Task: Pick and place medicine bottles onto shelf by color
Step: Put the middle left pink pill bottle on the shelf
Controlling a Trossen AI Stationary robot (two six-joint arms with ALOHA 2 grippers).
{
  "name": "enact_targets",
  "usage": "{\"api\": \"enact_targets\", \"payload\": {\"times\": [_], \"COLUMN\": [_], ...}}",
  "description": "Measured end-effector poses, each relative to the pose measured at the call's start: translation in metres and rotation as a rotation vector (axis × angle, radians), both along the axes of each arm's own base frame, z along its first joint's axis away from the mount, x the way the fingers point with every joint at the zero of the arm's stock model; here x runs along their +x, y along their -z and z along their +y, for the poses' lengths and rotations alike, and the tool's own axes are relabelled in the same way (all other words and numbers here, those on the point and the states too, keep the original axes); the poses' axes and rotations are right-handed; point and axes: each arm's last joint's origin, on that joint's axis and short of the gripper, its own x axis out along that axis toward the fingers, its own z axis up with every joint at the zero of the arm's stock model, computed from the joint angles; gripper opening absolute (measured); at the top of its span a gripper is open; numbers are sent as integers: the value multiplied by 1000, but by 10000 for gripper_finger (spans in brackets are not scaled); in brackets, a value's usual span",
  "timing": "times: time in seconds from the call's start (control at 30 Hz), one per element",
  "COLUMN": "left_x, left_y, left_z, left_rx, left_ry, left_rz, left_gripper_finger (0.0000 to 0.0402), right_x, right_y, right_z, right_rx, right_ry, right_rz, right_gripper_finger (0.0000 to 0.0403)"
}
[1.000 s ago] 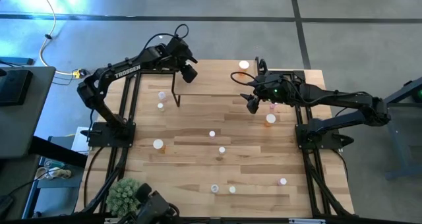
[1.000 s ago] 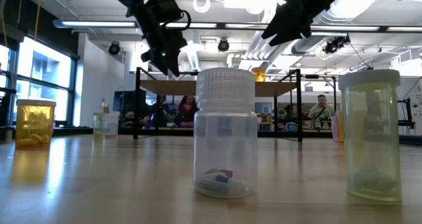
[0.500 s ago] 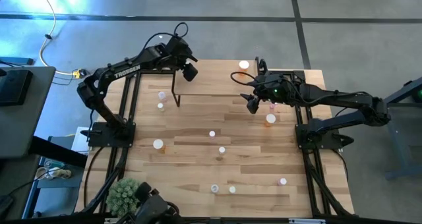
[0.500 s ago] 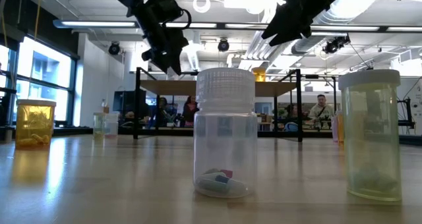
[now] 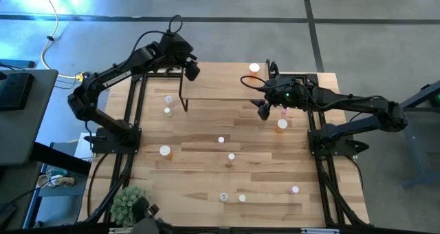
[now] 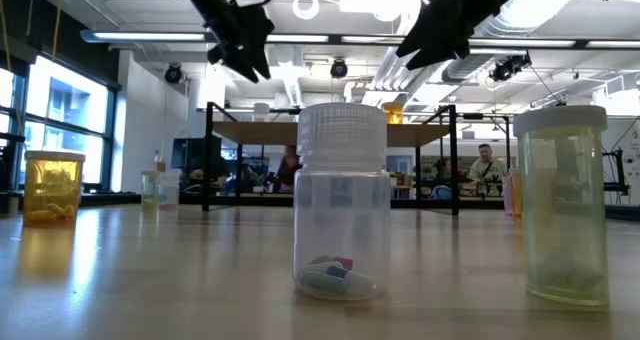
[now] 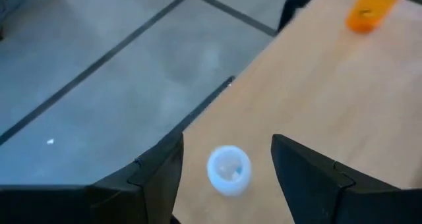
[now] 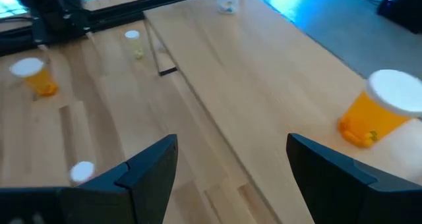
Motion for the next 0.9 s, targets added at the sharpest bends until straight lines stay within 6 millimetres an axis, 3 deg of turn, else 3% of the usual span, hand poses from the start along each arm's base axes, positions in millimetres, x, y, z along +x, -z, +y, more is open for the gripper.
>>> {"api": "enact_targets", "payload": {"times": [0.17, 0.6, 0.8, 0.9], "left_x": [-2, 25, 39, 45], "left_y": [-6, 55, 69, 87], "left_z": [-23, -87, -121, -135], "left_rx": [-60, -153, -132, -127], "left_ry": [104, 344, 446, 489], "left_rz": [-14, -24, -36, -69], "left_gripper_finger": [221, 221, 220, 220], "right_x": [3, 12, 34, 48], "right_y": [0, 6, 27, 40], "right_z": [10, 31, 37, 42], "right_rx": [17, 33, 44, -1], "right_ry": [-85, -297, -398, -457], "right_rz": [-2, 25, 98, 128], "right_gripper_finger": [275, 275, 275, 275]}}
